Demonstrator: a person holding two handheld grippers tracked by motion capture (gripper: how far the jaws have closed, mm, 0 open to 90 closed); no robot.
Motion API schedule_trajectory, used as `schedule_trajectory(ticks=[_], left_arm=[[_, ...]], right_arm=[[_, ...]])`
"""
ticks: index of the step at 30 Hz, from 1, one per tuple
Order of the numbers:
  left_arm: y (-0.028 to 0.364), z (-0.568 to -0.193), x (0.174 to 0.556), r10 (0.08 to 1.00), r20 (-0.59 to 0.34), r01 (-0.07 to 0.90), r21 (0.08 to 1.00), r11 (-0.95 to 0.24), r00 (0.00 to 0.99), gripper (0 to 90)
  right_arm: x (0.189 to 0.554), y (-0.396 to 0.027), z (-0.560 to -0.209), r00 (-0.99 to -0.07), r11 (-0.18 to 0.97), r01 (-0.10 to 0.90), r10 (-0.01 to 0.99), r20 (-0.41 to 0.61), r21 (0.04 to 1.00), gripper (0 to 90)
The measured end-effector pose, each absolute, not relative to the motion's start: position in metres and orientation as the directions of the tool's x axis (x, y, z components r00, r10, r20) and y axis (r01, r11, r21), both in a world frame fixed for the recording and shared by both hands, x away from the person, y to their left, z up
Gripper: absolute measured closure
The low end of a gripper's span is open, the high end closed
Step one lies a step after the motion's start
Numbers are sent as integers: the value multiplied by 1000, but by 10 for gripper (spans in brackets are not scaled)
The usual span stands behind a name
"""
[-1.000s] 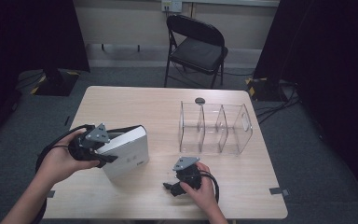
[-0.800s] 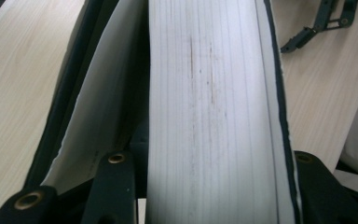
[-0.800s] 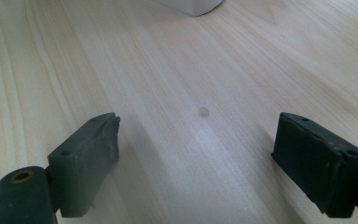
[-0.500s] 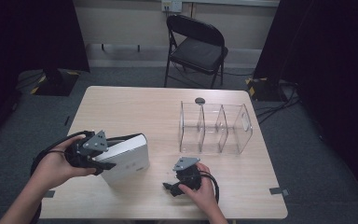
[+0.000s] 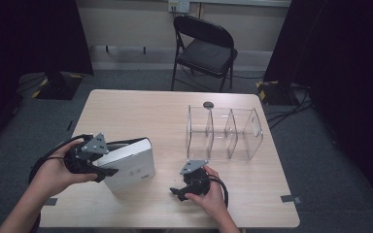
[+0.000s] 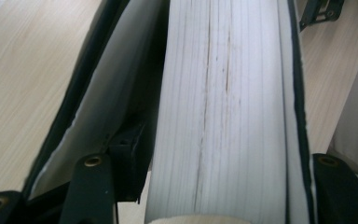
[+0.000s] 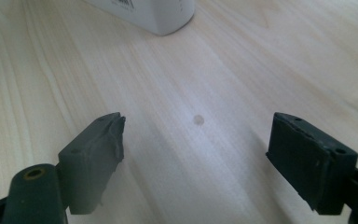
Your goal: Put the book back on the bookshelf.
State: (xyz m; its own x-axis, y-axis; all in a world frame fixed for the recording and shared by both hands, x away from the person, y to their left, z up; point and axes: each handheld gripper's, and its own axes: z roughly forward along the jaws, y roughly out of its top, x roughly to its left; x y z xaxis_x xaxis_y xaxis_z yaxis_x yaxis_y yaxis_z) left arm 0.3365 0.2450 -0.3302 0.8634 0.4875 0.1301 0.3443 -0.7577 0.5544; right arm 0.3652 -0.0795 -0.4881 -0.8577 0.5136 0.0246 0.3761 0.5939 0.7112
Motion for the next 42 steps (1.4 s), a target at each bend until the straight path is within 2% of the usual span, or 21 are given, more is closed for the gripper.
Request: schedule_trajectory(ticks=[7,17,26,33,42], left_arm=[[252,-335,333,501,110,362,564,-743,858,335],[273,-342,323,523,88,381,585,-716,848,287],[287,-362,315,551,58,409,607,-682,832,233],[298,-379,306,578,31,430,635,-642,816,223],[313,-410,302,602,5,468,623,-626,799,226]], right_arm=[[369,-68,-464,-887,638,321,461,-14,700,180],[370,-46,-456,-920,707,269,389,-42,654,197],[374,-42,-443,-928,695,262,372,-23,669,205],[377,-39,-427,-934,694,243,356,-29,678,204],[380,-34,-414,-947,707,214,320,-34,675,207]])
